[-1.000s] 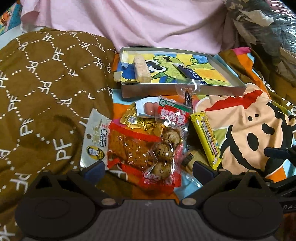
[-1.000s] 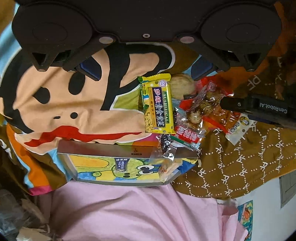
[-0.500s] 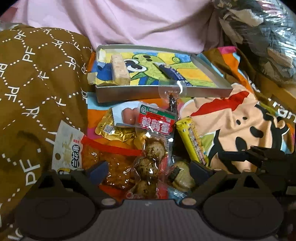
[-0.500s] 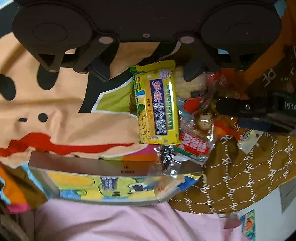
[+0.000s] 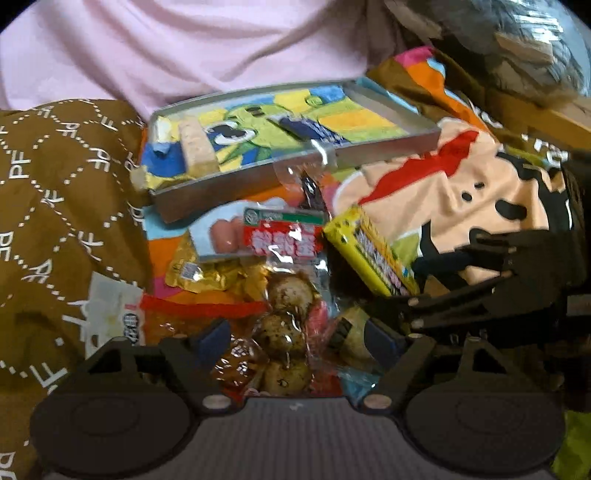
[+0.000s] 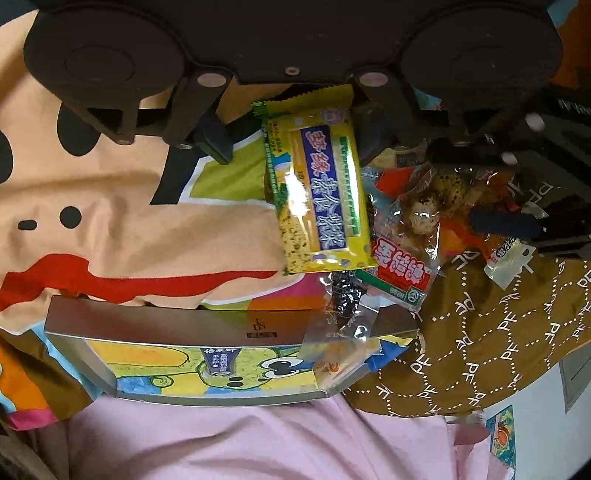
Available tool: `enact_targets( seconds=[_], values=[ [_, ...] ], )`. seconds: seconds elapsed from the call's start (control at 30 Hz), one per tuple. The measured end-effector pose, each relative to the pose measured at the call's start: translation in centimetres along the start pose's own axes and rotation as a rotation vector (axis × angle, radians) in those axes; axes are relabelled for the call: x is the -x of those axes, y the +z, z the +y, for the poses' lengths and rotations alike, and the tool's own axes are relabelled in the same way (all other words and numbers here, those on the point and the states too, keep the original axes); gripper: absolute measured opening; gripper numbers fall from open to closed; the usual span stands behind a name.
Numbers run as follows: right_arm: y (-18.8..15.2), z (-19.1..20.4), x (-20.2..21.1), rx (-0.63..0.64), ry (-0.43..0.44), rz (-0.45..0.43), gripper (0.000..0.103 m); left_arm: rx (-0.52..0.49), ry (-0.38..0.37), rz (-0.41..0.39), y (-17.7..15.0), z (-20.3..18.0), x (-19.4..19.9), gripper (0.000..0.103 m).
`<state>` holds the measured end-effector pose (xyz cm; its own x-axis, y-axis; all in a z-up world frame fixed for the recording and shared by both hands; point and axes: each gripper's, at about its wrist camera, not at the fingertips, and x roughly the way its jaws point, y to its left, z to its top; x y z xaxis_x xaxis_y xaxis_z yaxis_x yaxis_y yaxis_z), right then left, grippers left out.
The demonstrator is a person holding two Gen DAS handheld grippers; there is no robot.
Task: Organize snacks
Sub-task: 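Grasp the red-labelled quail-egg pack with the left tool while the right tool grasps the yellow cracker pack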
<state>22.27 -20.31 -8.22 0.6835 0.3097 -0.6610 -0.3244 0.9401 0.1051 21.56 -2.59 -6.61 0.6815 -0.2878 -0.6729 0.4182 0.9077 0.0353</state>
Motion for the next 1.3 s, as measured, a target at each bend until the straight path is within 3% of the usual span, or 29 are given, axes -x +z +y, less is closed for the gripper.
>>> enact_targets(
  seconds=[0.07,0.4,0.5,0.6,0.73,0.83,1.0,1.07,1.2,1.3],
  values=[
    [0.1,0.0,0.0,0.013,0.003,-0.003,0.053,-0.011,-0.001,-0.002,0.1,-0.2,-0.3,0.083],
    [0.2,-0.5,0.4,0.039,-0.002,0.012,0.052,-0.054,0.018,0.023,1.1,-1.1,-2.2,0.076],
    [0.3,-0.9,0.7,0.032,0.005,0.014,0.052,-0.058,0.032,0.022,1.3,-1.1,-2.6,0.065],
    [0.3,-1.0,0.9,0.04,-0.002,0.016,0.052,-0.034,0.026,0.028,1.3,-0.5,-2.8,0.061],
    [0.4,-1.1,1.1,0.04,-0.012,0.022,0.052,-0.067,0.036,0.025,1.4,-0.8,-3.1,0.065],
    [0.4,-1.0,1.2,0.047,-0.024,0.031,0.052,-0.101,0.063,0.029,1.6,-1.3,-3.7,0.077],
    [0.2,-1.0,1.7,0.048,-0.041,0.041,0.052,-0.051,0.06,0.057,2.2,-0.6,-4.6,0.078],
    [0.2,-1.1,1.8,0.047,-0.046,0.044,0.052,-0.052,0.077,0.054,2.1,-0.7,-4.6,0.074],
    [-0.1,-0.9,1.3,0.055,-0.054,0.058,0.052,-0.114,0.152,0.053,1.9,-1.4,-4.5,0.051],
    [-0.2,-0.7,1.1,0.054,-0.061,0.056,0.052,-0.111,0.154,0.048,2.0,-1.5,-4.2,0.048]
  ],
)
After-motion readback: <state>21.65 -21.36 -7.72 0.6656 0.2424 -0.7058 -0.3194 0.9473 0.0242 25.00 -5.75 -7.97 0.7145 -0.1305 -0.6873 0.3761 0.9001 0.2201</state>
